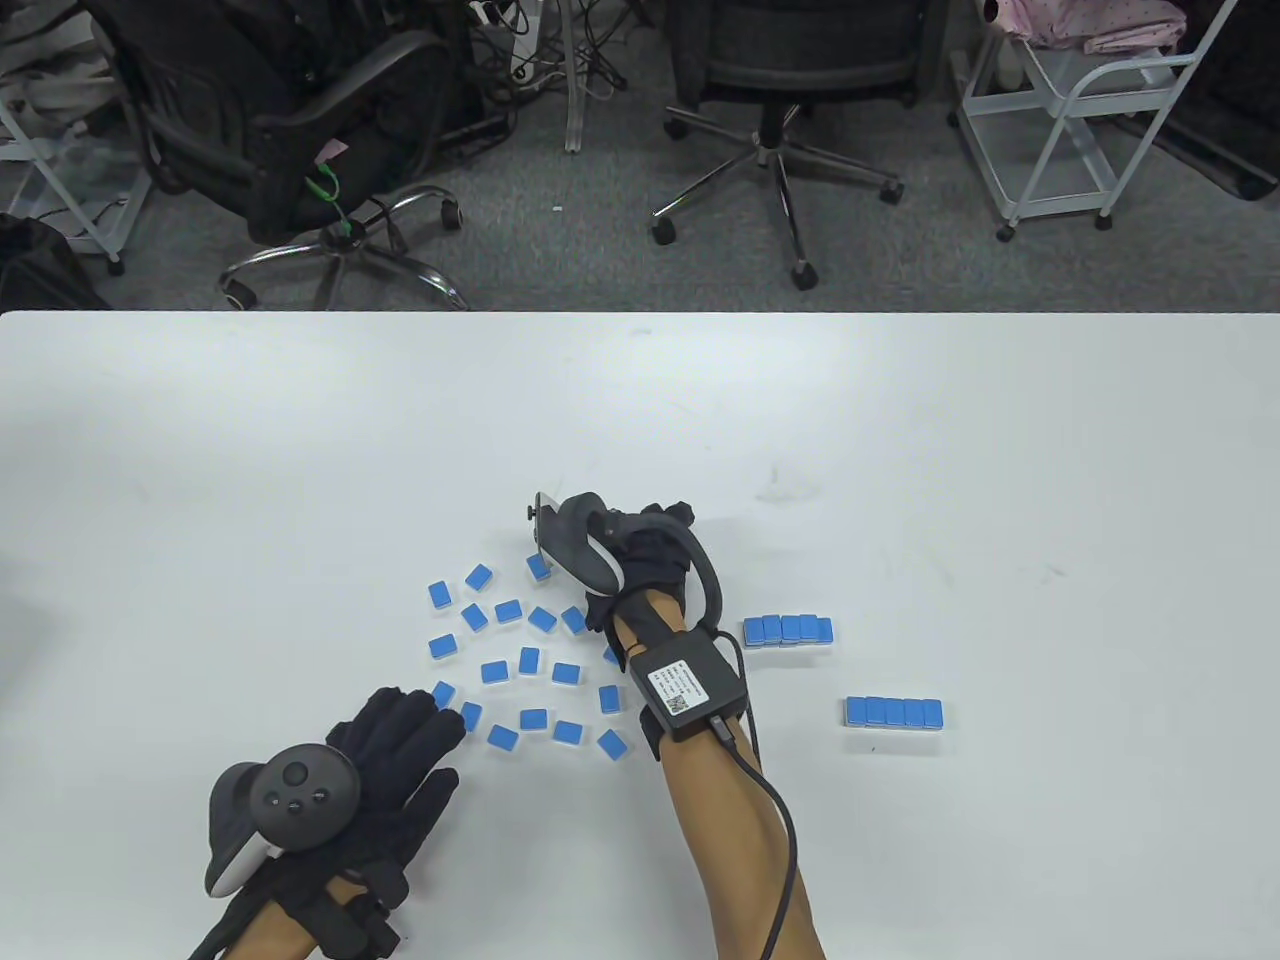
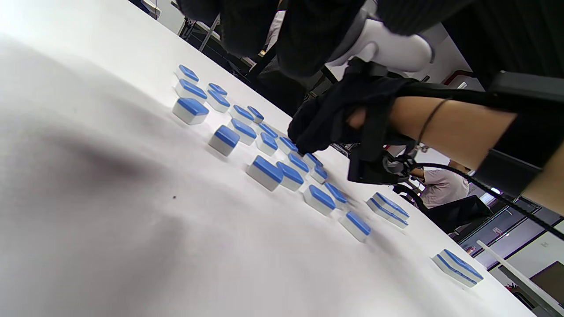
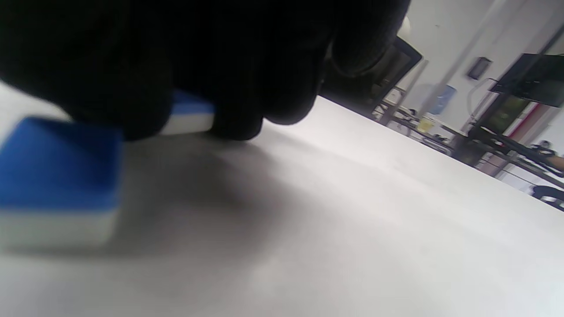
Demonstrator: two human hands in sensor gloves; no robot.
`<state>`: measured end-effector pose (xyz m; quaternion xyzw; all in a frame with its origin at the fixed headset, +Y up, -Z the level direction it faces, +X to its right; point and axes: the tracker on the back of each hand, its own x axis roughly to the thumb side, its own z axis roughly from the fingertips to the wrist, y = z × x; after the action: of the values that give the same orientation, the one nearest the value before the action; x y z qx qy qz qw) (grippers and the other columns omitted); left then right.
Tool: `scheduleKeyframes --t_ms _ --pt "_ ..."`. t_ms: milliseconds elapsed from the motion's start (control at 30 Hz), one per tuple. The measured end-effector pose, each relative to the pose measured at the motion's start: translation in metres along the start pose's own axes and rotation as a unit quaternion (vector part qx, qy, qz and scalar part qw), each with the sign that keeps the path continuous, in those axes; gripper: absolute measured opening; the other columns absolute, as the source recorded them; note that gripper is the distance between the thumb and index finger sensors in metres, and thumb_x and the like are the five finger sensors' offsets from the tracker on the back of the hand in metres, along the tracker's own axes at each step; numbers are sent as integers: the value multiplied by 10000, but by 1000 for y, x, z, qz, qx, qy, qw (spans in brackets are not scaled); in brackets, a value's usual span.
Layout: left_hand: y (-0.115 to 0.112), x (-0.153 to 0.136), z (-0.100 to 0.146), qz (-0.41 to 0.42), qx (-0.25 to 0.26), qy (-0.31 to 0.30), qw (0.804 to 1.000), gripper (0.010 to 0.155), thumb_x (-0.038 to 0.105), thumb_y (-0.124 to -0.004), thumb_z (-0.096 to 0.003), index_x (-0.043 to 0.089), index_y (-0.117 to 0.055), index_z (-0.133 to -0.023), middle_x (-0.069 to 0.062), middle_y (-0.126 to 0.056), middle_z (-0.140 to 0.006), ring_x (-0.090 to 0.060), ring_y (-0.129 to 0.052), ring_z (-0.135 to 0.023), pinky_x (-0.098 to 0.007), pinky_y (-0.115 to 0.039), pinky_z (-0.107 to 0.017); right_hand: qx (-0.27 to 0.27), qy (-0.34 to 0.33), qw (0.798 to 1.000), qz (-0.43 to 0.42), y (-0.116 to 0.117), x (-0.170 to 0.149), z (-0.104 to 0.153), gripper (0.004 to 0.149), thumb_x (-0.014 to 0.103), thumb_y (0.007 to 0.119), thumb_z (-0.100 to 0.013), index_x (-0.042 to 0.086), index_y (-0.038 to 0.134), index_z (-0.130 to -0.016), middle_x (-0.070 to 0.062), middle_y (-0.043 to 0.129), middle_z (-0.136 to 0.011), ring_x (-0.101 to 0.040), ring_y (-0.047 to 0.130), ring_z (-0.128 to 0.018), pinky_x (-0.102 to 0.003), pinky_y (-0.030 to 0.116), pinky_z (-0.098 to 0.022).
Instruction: Build mahjong tile wall
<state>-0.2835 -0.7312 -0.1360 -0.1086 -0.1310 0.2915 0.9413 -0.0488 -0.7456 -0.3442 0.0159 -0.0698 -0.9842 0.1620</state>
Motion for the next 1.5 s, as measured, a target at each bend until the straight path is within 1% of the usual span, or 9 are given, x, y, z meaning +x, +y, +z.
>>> scheduleKeyframes --t_ms 67,200,300,433,567,700,800,1033,1500 --pt "0 0 1 -1 -1 -1 1000 664 589 -557 -511 292 -583 -1104 -44 -434 -1214 -347 -280 -1137 -652 -246 -773 -31 -19 999 -35 -11 -22 11 469 484 923 -274 428 811 -727 143 955 -770 -168 885 -810 -504 614 -761" --pt "-1 1 0 -2 -2 -3 1000 664 589 -557 -512 292 -581 -1105 -45 -435 -1213 -346 -279 -1137 -652 -247 -773 -80 -12 991 -104 -38 -80 25 465 461 920 -284 414 806 -733 124 942 -789 -187 872 -818 -515 619 -749" --pt "-1 1 0 -1 -2 -3 1000 664 590 -557 -511 294 -580 -1104 -45 -435 -1214 -347 -279 -1137 -652 -247 -773 -81 -2 992 -94 -41 -127 33 469 453 924 -286 410 804 -738 126 933 -803 -185 865 -828 -516 622 -749" --pt "-1 1 1 -1 -2 -1 1000 663 589 -557 -511 295 -578 -1104 -44 -435 -1214 -347 -279 -1137 -652 -247 -774 -57 16 998 -32 -15 -174 41 468 445 928 -282 418 805 -733 144 930 -814 -170 863 -839 -515 629 -750" --pt "-2 1 1 -1 -3 -1 1000 664 589 -557 -511 293 -580 -1105 -44 -437 -1213 -346 -280 -1137 -651 -248 -774 -19 15 999 -31 21 -202 46 462 436 933 -280 416 813 -726 146 936 -813 -165 868 -836 -514 638 -746" --pt "-3 2 1 0 -5 0 1000 666 590 -557 -511 292 -580 -1106 -47 -437 -1213 -347 -281 -1137 -652 -247 -774 10 -4 1000 -29 45 -212 48 466 436 940 -273 419 817 -722 155 942 -804 -152 870 -833 -515 625 -757" --pt "-3 1 1 1 -5 2 1000 666 589 -557 -512 291 -581 -1106 -45 -436 -1213 -347 -278 -1138 -652 -246 -774 1 -15 999 -36 50 -212 49 478 432 941 -270 424 811 -730 162 943 -803 -144 871 -834 -516 615 -765" --pt "-3 1 2 2 -5 4 1000 666 590 -556 -511 294 -575 -1107 -44 -432 -1215 -345 -278 -1138 -652 -244 -774 -1 -44 999 -12 52 -205 53 604 431 936 -272 447 692 -824 187 927 -813 -123 860 -849 -515 594 -781" --pt "-2 1 3 3 -2 6 1000 665 589 -557 -511 294 -577 -1106 -42 -431 -1214 -344 -273 -1138 -650 -243 -775 3 -58 998 12 50 -194 54 611 404 935 -283 469 674 -831 225 907 -837 -105 844 -880 -521 572 -794"
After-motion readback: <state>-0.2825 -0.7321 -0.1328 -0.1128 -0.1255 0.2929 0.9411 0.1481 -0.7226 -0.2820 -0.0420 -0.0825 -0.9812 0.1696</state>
